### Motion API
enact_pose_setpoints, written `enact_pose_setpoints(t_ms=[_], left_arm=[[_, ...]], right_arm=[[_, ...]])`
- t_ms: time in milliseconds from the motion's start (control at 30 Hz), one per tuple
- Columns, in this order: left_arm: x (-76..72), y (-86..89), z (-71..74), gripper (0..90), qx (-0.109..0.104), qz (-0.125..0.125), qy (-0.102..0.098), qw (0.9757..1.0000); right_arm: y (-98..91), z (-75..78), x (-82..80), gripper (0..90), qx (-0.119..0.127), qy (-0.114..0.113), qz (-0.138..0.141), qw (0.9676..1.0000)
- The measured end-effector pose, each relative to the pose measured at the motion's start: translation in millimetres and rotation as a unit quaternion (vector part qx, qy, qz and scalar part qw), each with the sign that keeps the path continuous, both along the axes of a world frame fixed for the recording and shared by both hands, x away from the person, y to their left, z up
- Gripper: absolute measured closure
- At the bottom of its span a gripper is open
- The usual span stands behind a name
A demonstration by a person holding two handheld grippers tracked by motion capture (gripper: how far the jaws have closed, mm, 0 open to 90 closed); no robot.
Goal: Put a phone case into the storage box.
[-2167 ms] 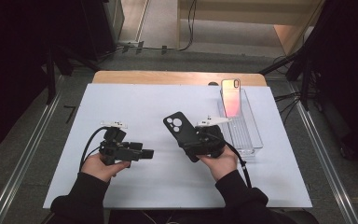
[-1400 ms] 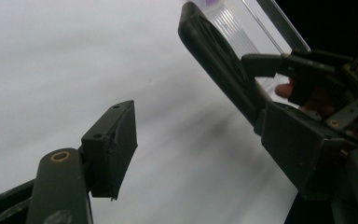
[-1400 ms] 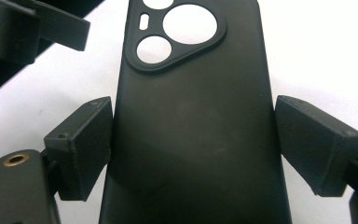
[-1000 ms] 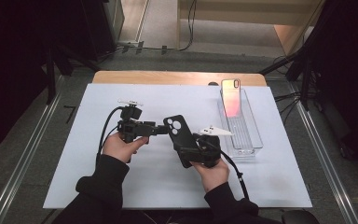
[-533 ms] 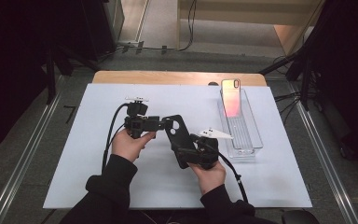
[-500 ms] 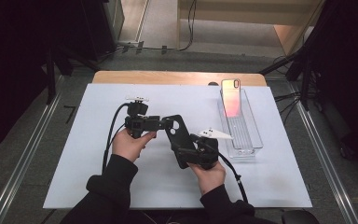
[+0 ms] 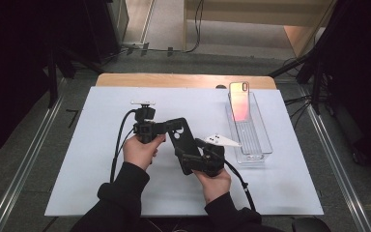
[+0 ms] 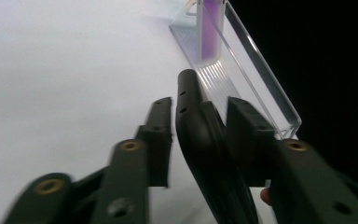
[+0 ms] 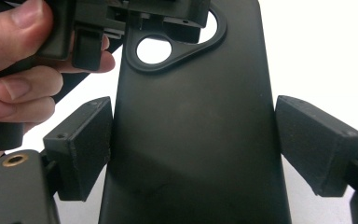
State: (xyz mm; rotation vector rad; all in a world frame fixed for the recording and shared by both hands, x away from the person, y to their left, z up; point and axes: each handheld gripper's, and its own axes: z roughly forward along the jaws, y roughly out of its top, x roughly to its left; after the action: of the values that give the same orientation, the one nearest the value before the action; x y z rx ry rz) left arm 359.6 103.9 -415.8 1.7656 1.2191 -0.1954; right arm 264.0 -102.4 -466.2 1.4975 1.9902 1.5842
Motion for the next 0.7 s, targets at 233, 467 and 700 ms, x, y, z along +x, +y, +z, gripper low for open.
enact_pose_setpoints(t_ms=[233, 467, 700], left_arm=[[-1.4, 1.2, 2.2, 79.2, -0.029, 0.000, 0.016, 0.9995], [-3.7, 1.1, 5.5, 82.7, -0.052, -0.002, 0.019, 0.9985], [-5.6, 0.0, 7.6, 83.4, -0.046, -0.006, 0.012, 0.9988]], right_arm=[[3.5, -2.4, 0.3, 12.2, 0.003, -0.004, 0.000, 1.0000], [6.4, -4.0, 0.8, 11.5, -0.005, -0.015, 0.005, 0.9999], [6.8, -4.8, 1.8, 11.1, -0.008, -0.017, 0.011, 0.9998]])
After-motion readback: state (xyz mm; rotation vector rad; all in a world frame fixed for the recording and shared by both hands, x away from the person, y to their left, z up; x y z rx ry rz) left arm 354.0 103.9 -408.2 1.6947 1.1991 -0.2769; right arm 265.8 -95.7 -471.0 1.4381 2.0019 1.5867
